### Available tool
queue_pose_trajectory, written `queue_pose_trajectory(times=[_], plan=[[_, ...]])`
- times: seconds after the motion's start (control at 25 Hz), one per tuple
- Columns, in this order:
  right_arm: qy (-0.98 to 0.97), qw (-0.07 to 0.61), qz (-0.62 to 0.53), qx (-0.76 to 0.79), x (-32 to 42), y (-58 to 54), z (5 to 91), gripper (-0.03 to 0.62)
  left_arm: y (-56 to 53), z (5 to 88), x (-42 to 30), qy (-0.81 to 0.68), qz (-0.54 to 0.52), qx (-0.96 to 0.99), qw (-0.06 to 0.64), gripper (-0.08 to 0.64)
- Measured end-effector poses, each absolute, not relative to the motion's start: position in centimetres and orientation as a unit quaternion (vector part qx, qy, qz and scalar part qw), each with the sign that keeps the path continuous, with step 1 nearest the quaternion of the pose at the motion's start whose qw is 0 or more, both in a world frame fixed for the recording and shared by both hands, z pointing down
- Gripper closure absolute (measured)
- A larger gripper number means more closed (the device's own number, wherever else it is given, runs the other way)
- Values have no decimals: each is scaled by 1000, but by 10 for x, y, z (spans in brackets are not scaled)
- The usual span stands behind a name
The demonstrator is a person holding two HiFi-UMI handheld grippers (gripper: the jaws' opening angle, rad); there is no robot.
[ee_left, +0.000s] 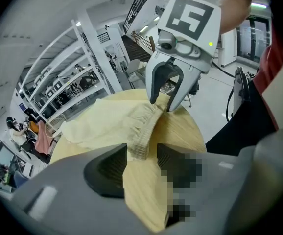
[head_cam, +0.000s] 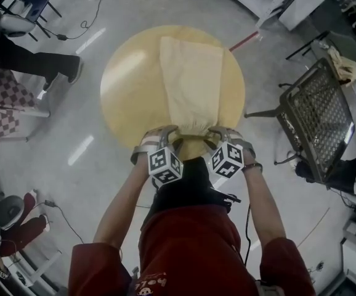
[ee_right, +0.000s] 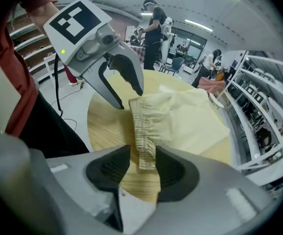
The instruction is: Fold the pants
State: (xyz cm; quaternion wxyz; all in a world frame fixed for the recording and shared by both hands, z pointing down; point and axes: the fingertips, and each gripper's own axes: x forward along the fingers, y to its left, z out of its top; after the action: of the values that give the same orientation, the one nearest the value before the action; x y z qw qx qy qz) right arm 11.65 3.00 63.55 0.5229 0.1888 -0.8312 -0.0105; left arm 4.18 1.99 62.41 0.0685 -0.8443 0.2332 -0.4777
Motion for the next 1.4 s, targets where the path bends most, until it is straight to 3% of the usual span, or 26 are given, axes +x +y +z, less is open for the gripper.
queue_pose_trajectory(times=[0.4,0.56,0.84,1.4], plan=[[-838,521,67,145,117,18,655,442,12,647,50,187,-499,-844,50,374],[-840,519,62,143,115,15,654,488,12,648,46,188,-493,-848,42,437],[-839,518,57,155,115,21,651,508,14,643,43,198,-491,-847,42,460],[-841,516,51,155,106,86,634,518,72,632,31,190,-494,-846,64,465]])
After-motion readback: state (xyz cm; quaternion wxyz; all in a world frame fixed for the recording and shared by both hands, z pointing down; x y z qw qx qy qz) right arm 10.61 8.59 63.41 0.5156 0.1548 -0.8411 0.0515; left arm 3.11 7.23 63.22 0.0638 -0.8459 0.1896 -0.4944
